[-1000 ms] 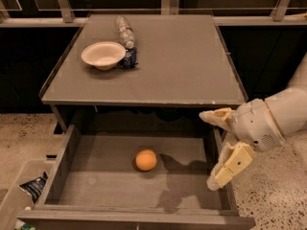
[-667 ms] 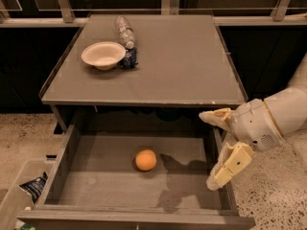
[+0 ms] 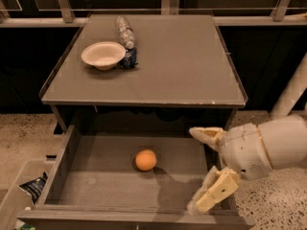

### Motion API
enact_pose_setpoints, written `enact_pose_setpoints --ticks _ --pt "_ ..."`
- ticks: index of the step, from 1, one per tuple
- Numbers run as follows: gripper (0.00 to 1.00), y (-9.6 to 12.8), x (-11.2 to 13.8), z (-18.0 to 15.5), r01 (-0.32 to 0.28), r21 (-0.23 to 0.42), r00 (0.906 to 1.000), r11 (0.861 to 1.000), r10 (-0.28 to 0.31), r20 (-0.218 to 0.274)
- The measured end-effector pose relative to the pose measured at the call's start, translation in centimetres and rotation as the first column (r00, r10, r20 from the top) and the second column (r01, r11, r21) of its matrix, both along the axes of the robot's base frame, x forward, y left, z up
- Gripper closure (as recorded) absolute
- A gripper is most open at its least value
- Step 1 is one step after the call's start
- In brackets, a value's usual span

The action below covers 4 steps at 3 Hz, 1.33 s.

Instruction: Pick orange from top drawer and place on counter

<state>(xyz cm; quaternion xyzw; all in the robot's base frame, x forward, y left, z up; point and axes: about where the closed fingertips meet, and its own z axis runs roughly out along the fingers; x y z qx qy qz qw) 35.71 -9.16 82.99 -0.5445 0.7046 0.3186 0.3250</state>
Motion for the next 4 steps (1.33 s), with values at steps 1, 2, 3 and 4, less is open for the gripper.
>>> enact_pose_setpoints --ticks 1,2,3,4 --pt "0.00 4.6 -2.0 -2.5 0.001 0.216 0.9977 0.976 0.014 -0.066" --pt "0.00 6.3 -1.8 -1.7 0.008 0.321 0.9946 0.947 0.026 -0.101" --pt "0.00 6.3 -1.8 -1.6 0.009 0.317 0.9948 0.948 0.024 -0.099" --pt "0.00 6.2 -1.5 -1.5 0.040 0.270 0.9971 0.962 -0.020 -0.074"
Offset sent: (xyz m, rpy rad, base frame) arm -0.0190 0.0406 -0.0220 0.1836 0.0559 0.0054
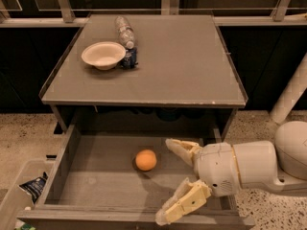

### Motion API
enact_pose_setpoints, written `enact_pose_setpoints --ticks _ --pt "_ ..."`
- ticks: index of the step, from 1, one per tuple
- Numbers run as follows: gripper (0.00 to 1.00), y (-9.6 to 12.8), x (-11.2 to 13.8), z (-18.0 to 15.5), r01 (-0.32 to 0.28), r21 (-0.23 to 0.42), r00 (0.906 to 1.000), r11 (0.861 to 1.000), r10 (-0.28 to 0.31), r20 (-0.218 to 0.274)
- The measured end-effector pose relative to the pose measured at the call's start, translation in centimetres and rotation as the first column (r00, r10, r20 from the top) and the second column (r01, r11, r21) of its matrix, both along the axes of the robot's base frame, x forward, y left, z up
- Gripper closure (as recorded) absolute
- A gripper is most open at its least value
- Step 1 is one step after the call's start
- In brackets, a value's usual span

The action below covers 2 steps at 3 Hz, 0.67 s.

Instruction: Pick orange from top drawer and place on counter

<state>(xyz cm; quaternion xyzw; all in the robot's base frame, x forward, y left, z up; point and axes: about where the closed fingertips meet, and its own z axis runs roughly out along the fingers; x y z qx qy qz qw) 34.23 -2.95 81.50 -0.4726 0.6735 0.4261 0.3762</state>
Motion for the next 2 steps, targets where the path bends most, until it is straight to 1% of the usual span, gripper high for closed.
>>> enact_pose_setpoints --ticks 1,2 --pt "0.00 1.1 -0.6 -0.1 0.065 -0.156 0.9885 0.986 -0.042 0.145" --pt "0.00 3.6 -1.3 0.2 0.164 -0.325 0.9343 0.932 -0.041 0.354"
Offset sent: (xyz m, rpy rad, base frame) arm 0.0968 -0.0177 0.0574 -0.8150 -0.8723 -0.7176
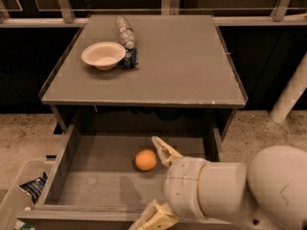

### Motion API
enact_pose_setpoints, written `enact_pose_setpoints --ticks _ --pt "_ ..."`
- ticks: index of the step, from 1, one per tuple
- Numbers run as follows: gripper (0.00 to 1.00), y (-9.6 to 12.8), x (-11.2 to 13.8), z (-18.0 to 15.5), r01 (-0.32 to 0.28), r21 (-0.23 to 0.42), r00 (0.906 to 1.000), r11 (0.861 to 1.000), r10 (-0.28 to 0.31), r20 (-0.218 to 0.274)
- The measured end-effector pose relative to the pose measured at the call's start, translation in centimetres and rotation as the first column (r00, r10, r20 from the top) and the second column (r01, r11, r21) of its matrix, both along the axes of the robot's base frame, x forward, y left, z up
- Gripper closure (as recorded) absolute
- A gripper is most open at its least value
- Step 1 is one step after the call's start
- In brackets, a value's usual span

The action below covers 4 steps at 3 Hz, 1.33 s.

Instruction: Pick orange from top drawer and place on counter

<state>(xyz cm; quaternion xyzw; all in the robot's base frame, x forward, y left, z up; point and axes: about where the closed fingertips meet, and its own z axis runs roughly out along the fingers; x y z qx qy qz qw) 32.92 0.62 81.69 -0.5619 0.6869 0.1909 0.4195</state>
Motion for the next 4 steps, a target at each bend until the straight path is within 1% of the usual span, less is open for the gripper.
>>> enact_pose_setpoints --ticks 1,2,3,4 --pt "0.00 0.5 1.2 0.8 0.036 -0.068 0.9955 0.997 -0.030 0.091" --pt "0.00 0.4 1.2 0.7 0.038 -0.064 0.9957 0.997 -0.032 0.087" --pt "0.00 0.4 2.2 -0.7 0.078 -0.120 0.9922 0.990 -0.065 0.106" --pt "0.00 1.4 4.2 -4.0 0.108 -0.198 0.9883 0.974 -0.084 0.127"
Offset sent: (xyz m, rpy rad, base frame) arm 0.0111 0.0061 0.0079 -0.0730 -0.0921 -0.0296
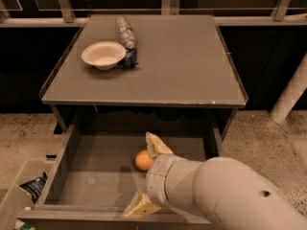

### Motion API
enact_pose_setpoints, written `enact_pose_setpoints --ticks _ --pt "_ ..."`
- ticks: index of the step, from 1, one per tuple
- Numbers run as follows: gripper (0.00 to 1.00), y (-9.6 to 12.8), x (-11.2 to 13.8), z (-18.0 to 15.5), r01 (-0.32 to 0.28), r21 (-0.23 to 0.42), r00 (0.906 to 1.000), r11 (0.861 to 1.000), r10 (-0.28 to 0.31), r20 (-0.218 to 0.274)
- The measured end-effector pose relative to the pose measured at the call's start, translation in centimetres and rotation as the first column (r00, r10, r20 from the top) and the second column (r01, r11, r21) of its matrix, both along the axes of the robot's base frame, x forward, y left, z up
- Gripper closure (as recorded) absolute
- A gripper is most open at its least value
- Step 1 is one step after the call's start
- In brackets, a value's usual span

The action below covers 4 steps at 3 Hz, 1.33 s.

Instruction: Pick orange from top drawer and place on counter

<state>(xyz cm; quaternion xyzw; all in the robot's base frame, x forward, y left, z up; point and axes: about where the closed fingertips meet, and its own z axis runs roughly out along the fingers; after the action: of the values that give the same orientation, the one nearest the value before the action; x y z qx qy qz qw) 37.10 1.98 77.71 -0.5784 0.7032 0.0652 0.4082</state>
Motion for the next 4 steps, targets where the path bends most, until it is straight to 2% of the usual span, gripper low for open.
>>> enact_pose_setpoints --ticks 1,2,3,4 --pt "0.00 -2.3 5.5 -0.7 0.073 -0.019 0.9926 0.997 -0.071 0.099" --pt "0.00 -3.0 7.6 0.2 0.104 -0.028 0.9800 0.994 -0.098 0.173" --pt "0.00 -3.2 8.5 -0.2 0.079 -0.013 0.9862 0.997 -0.076 0.147" --pt "0.00 -3.6 11.5 0.1 0.031 0.008 0.9962 0.999 -0.031 0.081"
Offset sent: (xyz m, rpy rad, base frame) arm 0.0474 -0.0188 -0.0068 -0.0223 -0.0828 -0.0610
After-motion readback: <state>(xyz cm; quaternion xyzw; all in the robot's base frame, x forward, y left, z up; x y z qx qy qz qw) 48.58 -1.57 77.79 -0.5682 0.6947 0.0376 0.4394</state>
